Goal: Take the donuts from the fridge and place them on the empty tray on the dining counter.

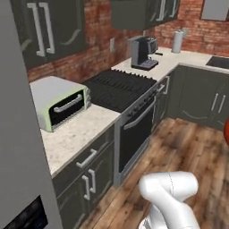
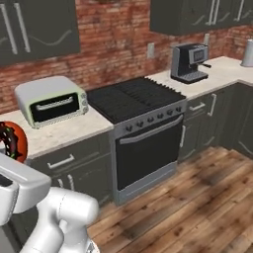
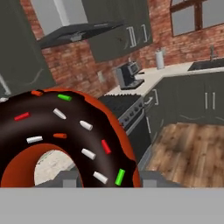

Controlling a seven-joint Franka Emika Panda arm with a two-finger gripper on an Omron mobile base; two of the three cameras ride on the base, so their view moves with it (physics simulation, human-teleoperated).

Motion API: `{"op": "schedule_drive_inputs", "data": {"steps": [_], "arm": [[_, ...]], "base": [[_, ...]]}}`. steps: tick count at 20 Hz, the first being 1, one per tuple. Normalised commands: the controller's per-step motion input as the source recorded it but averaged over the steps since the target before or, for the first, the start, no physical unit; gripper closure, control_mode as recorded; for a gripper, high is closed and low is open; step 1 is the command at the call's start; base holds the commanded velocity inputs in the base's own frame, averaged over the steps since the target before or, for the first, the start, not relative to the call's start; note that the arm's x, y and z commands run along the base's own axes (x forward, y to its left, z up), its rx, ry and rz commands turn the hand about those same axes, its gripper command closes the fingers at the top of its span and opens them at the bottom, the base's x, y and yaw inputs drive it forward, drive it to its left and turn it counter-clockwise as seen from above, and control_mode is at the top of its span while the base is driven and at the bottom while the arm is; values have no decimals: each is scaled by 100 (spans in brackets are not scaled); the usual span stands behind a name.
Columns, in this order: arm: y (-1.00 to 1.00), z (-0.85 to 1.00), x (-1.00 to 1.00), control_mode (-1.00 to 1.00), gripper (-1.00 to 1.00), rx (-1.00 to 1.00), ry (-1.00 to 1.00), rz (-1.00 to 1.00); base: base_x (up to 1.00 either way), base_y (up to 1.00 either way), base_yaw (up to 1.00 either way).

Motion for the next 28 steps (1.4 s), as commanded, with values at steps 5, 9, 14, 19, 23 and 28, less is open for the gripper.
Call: {"op": "schedule_drive_inputs", "data": {"steps": [5, 9, 14, 19, 23, 28], "arm": [[0, 0, 0, 100, 100, 0, 0, 0], [0, 0, 0, 100, 100, 0, 0, 0], [0, 0, 0, 100, 100, 0, 0, 0], [0, 0, 0, 100, 100, 0, 0, 0], [0, 0, 0, 100, 100, 0, 0, 0], [0, 0, 0, 100, 100, 0, 0, 0]], "base": [[64, -91, -35], [0, -2, -100], [0, 0, -100], [0, 0, -100], [0, 0, -100], [1, 1, -100]]}}
